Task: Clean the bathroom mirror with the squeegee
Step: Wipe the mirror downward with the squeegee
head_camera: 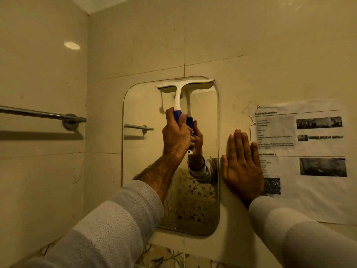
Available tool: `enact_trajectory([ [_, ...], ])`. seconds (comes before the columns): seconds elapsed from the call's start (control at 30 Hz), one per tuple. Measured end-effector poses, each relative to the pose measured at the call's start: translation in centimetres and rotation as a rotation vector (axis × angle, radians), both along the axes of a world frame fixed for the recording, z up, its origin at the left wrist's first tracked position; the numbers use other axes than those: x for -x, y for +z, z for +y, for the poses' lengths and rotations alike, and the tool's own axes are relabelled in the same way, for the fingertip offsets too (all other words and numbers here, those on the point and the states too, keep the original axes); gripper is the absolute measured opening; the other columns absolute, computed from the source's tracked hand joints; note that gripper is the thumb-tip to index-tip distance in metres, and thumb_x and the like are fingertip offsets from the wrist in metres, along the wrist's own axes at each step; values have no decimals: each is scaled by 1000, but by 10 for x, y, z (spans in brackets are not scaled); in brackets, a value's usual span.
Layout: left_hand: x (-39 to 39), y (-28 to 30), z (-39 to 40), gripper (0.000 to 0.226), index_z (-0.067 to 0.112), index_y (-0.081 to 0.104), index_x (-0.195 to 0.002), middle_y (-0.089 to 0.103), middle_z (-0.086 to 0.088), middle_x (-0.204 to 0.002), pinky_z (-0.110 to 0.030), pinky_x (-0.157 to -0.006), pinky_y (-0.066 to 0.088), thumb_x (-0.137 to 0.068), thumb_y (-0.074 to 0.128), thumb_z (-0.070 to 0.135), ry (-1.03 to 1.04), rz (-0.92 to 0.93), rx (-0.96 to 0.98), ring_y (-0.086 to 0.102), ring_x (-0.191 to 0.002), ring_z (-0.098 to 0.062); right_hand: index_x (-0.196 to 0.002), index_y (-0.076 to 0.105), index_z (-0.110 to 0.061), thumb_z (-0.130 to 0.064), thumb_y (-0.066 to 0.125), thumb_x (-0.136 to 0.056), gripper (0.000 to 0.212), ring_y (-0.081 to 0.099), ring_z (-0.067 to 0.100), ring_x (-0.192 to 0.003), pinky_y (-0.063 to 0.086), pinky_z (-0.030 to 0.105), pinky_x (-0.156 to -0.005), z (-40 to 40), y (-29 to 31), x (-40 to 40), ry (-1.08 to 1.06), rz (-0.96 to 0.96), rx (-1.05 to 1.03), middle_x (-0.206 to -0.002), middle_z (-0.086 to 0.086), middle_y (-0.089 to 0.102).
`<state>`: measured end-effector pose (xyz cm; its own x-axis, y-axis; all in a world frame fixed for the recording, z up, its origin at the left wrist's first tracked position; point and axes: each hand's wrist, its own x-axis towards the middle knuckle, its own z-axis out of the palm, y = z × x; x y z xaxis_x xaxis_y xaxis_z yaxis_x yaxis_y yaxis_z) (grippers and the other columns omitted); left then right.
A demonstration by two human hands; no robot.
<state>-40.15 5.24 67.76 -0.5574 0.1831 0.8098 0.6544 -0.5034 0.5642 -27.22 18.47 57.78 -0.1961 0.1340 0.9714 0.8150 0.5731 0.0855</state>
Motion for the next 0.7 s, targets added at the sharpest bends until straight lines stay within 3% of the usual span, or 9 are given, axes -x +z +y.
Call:
enact_trajectory([
  [0.47, 1, -68, -6, 29, 15, 42, -131, 53, 18, -73, 1, -43, 39, -104, 46, 24, 3, 47, 54, 58, -58, 20, -157, 8, -6, -41, 18, -102, 67, -4, 27, -154, 9, 49, -125, 3, -1, 1, -12, -9, 3, -165, 14, -3],
  [0.7, -4, -111, -10, 22, 23, 40, -125, 58, 17, -72, -3, -48, 45, -103, 45, 24, -43, 39, 92, 62, -63, 14, -158, 5, -7, -40, 20, -103, 66, -5, 27, -154, 8, 49, -125, 2, -2, 1, 11, -11, 6, -166, 13, -4],
])
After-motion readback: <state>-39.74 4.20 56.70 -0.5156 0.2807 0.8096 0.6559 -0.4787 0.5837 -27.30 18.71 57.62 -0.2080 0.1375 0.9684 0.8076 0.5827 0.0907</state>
